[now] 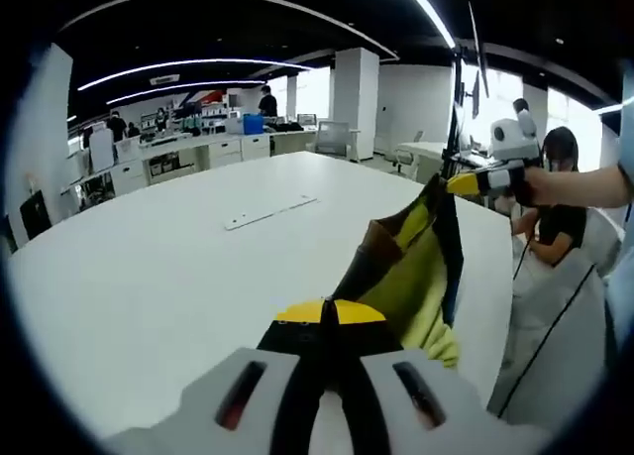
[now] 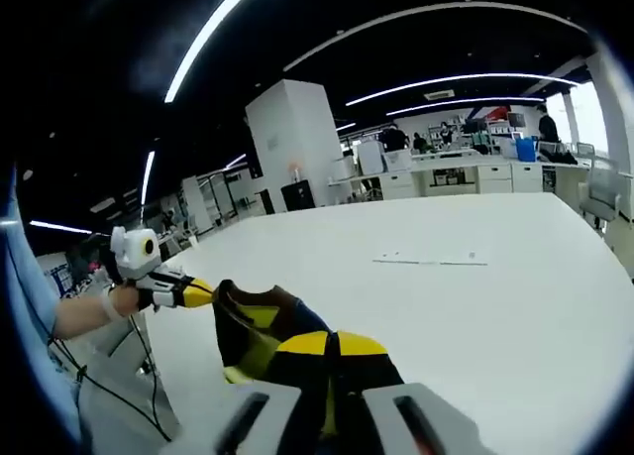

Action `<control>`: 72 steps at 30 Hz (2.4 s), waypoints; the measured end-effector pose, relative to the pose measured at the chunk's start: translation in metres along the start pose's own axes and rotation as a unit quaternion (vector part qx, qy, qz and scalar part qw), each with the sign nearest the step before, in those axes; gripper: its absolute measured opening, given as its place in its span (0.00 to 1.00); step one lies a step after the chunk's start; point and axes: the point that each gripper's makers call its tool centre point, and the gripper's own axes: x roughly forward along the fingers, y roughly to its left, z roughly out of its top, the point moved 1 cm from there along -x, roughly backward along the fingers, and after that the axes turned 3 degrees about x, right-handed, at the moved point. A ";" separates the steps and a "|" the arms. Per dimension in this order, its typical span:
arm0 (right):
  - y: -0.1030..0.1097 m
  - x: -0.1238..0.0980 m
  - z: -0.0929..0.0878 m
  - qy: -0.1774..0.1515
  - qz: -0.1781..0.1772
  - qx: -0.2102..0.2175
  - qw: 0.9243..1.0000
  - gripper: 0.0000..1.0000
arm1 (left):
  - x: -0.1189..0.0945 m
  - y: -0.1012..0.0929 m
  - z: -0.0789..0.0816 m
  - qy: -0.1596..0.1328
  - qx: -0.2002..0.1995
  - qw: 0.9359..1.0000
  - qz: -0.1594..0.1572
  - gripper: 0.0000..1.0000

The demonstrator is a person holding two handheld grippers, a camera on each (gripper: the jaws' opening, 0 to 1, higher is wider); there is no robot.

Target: Fold the garment on the visible template until the final outline fits inside the template.

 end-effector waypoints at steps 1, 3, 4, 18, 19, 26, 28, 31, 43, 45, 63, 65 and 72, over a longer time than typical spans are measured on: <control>0.006 -0.002 0.012 -0.012 0.007 -0.005 1.000 0.00 | -0.004 0.003 0.011 -0.012 0.000 1.000 0.003 0.00; 0.014 -0.006 0.030 -0.031 0.017 -0.014 0.999 0.00 | -0.011 0.005 0.027 -0.028 0.004 1.000 0.003 0.00; 0.018 -0.008 0.036 -0.037 0.021 -0.014 0.999 0.00 | -0.013 0.006 0.033 -0.033 0.004 0.999 0.004 0.00; 0.068 -0.048 0.129 -0.164 0.093 -0.038 0.981 0.00 | -0.070 0.008 0.139 -0.196 0.026 0.980 -0.006 0.00; 0.065 -0.048 0.131 -0.164 0.091 -0.040 0.981 0.00 | -0.070 0.011 0.140 -0.200 0.020 0.980 -0.009 0.00; 0.025 -0.007 0.112 -0.126 0.068 -0.029 0.989 0.00 | -0.029 0.038 0.114 -0.151 -0.003 0.988 -0.011 0.00; 0.009 0.008 0.104 -0.115 0.057 -0.005 0.992 0.00 | -0.012 0.047 0.101 -0.134 -0.012 0.991 -0.011 0.00; -0.014 0.032 0.091 -0.093 0.042 0.010 0.995 0.00 | 0.012 0.064 0.087 -0.119 -0.033 0.992 -0.017 0.00; -0.116 0.145 0.045 0.002 0.007 0.030 1.000 0.00 | 0.124 0.147 0.027 -0.035 -0.101 0.993 -0.044 0.00; -0.133 0.161 0.032 0.022 -0.009 0.054 0.998 0.00 | 0.140 0.156 0.016 -0.019 -0.109 0.993 -0.047 0.00; -0.182 0.229 -0.049 0.105 -0.066 0.100 0.987 0.00 | 0.204 0.174 -0.072 0.060 -0.175 0.982 -0.021 0.00; -0.186 0.230 -0.055 0.109 -0.074 0.113 0.985 0.00 | 0.205 0.174 -0.074 0.062 -0.181 0.981 -0.022 0.00; -0.189 0.232 -0.069 0.131 -0.083 0.104 0.982 0.00 | 0.208 0.176 -0.082 0.077 -0.176 0.981 -0.018 0.00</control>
